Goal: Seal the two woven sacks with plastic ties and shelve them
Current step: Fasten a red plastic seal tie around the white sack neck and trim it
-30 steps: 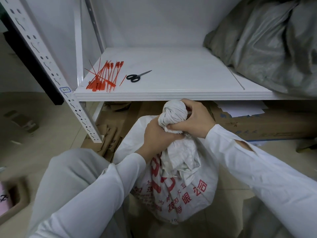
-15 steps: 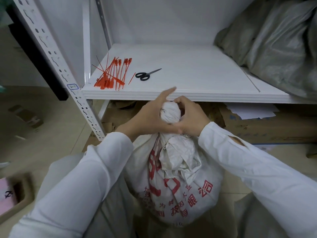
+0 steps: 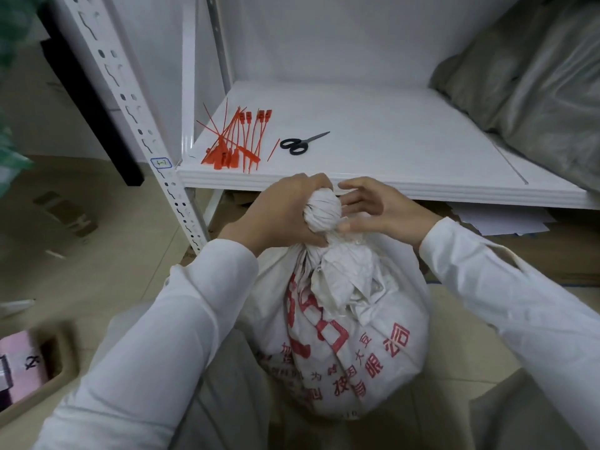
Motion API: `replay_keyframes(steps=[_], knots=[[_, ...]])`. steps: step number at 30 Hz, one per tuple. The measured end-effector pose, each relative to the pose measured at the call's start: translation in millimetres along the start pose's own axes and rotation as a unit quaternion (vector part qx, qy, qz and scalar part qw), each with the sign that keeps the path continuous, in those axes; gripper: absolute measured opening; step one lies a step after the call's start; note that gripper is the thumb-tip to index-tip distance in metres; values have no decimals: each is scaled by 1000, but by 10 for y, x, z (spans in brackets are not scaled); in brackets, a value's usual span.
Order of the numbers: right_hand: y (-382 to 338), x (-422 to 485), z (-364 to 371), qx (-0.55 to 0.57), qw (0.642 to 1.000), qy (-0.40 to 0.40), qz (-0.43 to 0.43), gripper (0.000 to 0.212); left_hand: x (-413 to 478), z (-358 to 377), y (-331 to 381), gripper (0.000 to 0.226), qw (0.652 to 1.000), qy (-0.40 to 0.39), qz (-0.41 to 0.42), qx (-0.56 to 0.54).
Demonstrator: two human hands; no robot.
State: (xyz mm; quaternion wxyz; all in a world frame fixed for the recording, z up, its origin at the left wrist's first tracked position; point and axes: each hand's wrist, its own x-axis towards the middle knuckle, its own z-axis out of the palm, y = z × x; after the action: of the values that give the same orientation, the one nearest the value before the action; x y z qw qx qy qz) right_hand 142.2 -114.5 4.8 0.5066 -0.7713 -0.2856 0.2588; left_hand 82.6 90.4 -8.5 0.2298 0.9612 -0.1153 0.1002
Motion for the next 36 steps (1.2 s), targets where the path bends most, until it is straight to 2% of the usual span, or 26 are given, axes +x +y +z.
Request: replay_keyframes(steps=[4, 7, 13, 19, 21, 25, 28, 31, 35, 36], knots=[[-256, 384, 130, -35, 994, 98, -41, 45, -55, -115, -118, 72, 1000, 5, -22, 20], [-477, 852, 270, -139, 978, 135, -76, 25, -128, -194, -212, 70, 999, 3, -35, 21], [-641, 1648, 573, -352, 933, 61, -53, 35, -207, -323, -451, 71, 998, 12, -68, -5], [-586, 2079, 749, -460, 883, -84, -40, 42, -191, -340, -509, 80, 996, 22, -85, -32], [-489, 2217, 768, -490, 865, -103, -44, 42, -167, -339, -528, 82, 996, 16, -82, -41], [-373, 2346, 722, -531, 844, -72, -38, 19, -136, -324, -562, 84, 996, 8, -79, -35], [-347, 2299, 645, -544, 838, -34, -28, 12, -126, -307, -536, 85, 996, 3, -77, -36], [-307, 2252, 613, -538, 842, -10, -18, 20, -123, -301, -498, 80, 997, 2, -70, -41], [-318, 2225, 677, -534, 841, 79, -38, 9, -141, -281, -474, 79, 997, 4, -64, -40], [-322, 2229, 698, -535, 838, 98, -41, 12, -145, -278, -479, 80, 997, 4, -65, -39]])
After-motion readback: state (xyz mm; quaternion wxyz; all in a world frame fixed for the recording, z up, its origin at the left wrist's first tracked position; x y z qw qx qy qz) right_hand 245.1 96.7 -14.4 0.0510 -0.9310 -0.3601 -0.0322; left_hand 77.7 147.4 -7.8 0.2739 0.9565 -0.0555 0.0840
